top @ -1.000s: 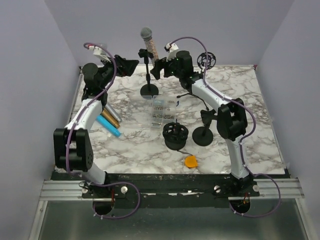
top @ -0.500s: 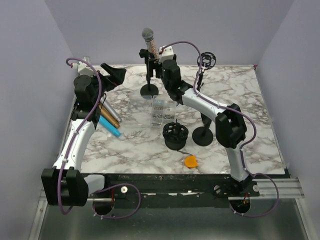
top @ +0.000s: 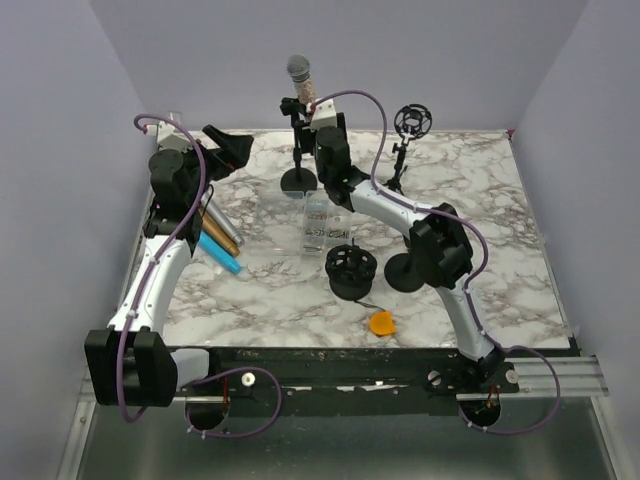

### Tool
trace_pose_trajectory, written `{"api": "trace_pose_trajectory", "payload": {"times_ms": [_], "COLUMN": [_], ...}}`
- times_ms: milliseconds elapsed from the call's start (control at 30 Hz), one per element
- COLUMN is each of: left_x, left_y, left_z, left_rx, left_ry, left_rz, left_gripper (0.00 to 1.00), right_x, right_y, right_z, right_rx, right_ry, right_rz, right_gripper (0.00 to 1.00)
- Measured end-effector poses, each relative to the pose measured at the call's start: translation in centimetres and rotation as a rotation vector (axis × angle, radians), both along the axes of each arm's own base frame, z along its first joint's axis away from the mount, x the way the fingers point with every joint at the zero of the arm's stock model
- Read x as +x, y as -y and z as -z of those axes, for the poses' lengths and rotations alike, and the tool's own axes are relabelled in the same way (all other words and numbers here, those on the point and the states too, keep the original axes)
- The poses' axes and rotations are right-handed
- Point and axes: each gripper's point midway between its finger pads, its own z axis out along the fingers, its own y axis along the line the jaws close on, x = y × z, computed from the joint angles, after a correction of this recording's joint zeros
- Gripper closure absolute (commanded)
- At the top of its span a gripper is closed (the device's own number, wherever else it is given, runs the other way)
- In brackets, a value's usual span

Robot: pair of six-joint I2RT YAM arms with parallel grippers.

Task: Remove the microphone from the stand

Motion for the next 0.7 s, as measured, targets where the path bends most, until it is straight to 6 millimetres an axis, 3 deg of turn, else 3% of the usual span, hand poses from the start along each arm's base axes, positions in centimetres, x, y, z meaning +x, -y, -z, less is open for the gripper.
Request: {"api": "trace_pose_trajectory", "payload": {"times_ms": [167,300,433,700], "left_x": [1.2,2.7,4.6,7.4], "left_y": [1.7,3.5,5.2,6.7], "left_z": [-0.9,0.0,0.8,3.9], "left_rx": [0.01,0.063,0.134,0.278], "left_ry": [0.098,0.162,0.223,0.362], "left_rz": [0.107,0.222,0.357,0.529], "left_gripper": [0.02,0.02,0.03,0.04], "right_x": [0.0,-0.1,-0.1,0.5], "right_y": [-0.5,-1.2,-2.3,-2.3], "right_z": [-0.4,-0.2,-0.3,-0.4], "right_rx": [-0.02,-0.039,-0.064,-0.083], "right_ry": [0.031,0.055,0.068,0.067], "right_rz": [-0.024,-0.099,-0.227,-0.436], "right_gripper": [0.73,0.81,0.99,0.99]}}
